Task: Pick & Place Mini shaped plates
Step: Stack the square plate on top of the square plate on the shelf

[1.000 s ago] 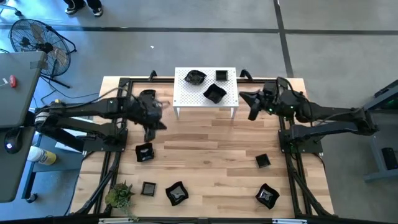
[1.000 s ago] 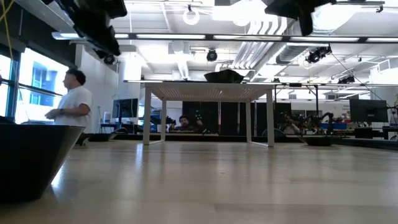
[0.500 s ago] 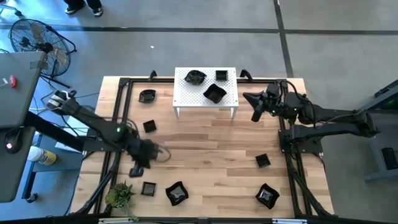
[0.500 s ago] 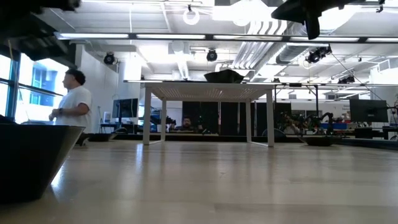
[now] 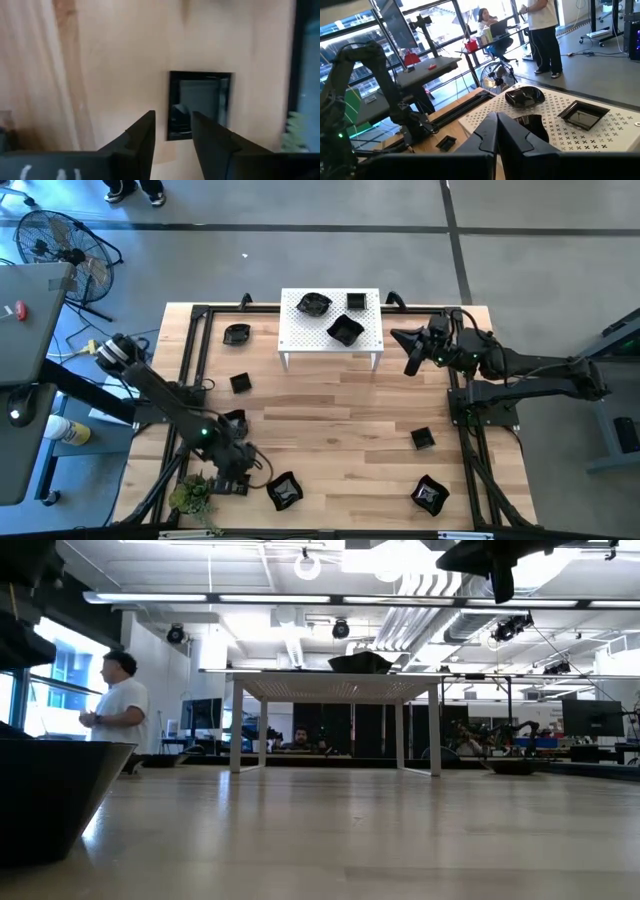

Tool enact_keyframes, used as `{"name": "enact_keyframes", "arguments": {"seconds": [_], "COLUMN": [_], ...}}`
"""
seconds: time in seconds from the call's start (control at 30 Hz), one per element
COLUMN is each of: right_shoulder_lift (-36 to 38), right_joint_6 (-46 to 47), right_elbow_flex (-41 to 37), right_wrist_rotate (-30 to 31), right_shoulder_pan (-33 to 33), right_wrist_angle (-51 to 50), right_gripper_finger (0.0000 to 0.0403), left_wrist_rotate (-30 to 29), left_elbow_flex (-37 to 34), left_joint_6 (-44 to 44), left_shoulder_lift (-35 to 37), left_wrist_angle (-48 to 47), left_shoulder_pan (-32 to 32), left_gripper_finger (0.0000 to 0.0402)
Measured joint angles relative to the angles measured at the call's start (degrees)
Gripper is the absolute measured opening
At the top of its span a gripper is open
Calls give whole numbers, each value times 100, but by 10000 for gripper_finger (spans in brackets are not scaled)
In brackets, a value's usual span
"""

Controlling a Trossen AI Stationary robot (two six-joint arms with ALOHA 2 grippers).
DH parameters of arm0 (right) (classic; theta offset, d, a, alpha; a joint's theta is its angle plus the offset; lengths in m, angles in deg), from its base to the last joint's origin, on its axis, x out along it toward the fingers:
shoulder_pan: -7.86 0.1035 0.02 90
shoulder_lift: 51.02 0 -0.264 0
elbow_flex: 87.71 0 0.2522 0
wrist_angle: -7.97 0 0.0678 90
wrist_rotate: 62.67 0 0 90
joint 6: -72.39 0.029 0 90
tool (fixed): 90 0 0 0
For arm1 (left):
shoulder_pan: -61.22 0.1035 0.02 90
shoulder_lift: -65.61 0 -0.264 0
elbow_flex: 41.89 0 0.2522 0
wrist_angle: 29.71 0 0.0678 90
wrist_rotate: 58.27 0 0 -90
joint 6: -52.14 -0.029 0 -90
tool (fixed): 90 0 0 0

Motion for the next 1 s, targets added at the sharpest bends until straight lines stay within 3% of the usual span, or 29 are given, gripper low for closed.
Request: {"name": "enact_keyframes", "arguments": {"seconds": [0.43,0.8,1.0], "right_shoulder_lift": [-1,-4,-4], "right_joint_6": [70,111,114], "right_elbow_flex": [2,2,2], "right_wrist_rotate": [-4,-4,-4], "right_shoulder_pan": [0,0,0], "right_wrist_angle": [29,32,30], "right_gripper_finger": [2,3,6], "left_wrist_rotate": [179,343,456], "left_elbow_flex": [-4,-4,-4], "left_joint_6": [136,80,334], "left_shoulder_lift": [-771,-851,-754], "left_wrist_angle": [585,642,629], "left_shoulder_pan": [10,13,13], "left_gripper_finger": [118,8,4]}}
